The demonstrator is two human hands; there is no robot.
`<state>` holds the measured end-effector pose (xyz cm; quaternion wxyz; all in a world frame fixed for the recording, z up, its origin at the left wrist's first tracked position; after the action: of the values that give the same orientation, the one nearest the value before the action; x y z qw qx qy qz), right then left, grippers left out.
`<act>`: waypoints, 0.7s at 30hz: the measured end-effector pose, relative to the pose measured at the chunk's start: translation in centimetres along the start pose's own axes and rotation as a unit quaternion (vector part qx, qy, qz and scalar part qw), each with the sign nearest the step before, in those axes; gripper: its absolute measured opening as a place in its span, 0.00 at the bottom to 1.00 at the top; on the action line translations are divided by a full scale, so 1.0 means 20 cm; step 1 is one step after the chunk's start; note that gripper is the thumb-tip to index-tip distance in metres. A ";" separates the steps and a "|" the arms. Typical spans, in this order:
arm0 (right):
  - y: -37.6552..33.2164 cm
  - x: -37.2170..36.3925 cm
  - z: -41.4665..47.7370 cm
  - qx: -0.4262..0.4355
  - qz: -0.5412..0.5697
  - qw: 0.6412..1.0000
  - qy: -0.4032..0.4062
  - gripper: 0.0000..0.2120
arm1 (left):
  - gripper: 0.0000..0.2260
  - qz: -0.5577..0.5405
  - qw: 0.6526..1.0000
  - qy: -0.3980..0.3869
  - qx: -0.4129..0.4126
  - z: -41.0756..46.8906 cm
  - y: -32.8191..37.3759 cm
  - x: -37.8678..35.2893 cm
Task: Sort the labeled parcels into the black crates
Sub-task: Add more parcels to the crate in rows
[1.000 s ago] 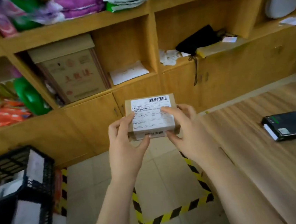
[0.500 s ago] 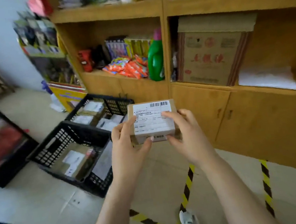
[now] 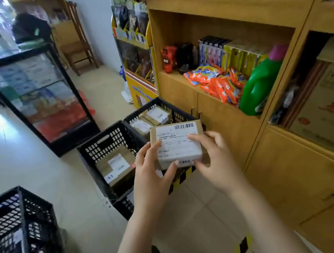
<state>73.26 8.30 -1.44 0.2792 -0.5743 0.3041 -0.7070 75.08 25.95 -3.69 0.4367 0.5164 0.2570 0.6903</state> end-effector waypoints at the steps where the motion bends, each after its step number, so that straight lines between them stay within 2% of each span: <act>1: 0.01 -0.01 0.06 0.002 0.003 1.000 -0.008 0.28 | 0.28 0.003 1.000 0.007 0.006 0.04 -0.02 -0.01; 8: 0.11 -0.15 0.51 0.000 0.001 0.999 -0.037 0.28 | 0.27 -0.001 0.999 0.017 0.042 0.42 -0.24 -0.09; 15: 0.07 -0.25 1.17 0.016 0.002 1.000 -0.023 0.27 | 0.25 -0.021 0.999 0.024 0.039 1.07 -0.44 -0.13; 21: 0.07 -0.34 1.60 -0.010 0.025 0.999 -0.022 0.27 | 0.24 -0.011 0.999 0.012 0.040 1.50 -0.58 -0.10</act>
<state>106.06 8.91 -1.91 0.2976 -0.5849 0.3187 -0.6840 107.21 26.95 -3.97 0.4203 0.5220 0.2956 0.6808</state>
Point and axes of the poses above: each hand's wrist, its own z-axis towards the middle knuckle, its own x-axis out of the back of the hand, y = z × x, the point moved 1 cm from there along z, towards the middle knuckle, and after that the axes turned 3 degrees about -x, right-handed, at the moved point
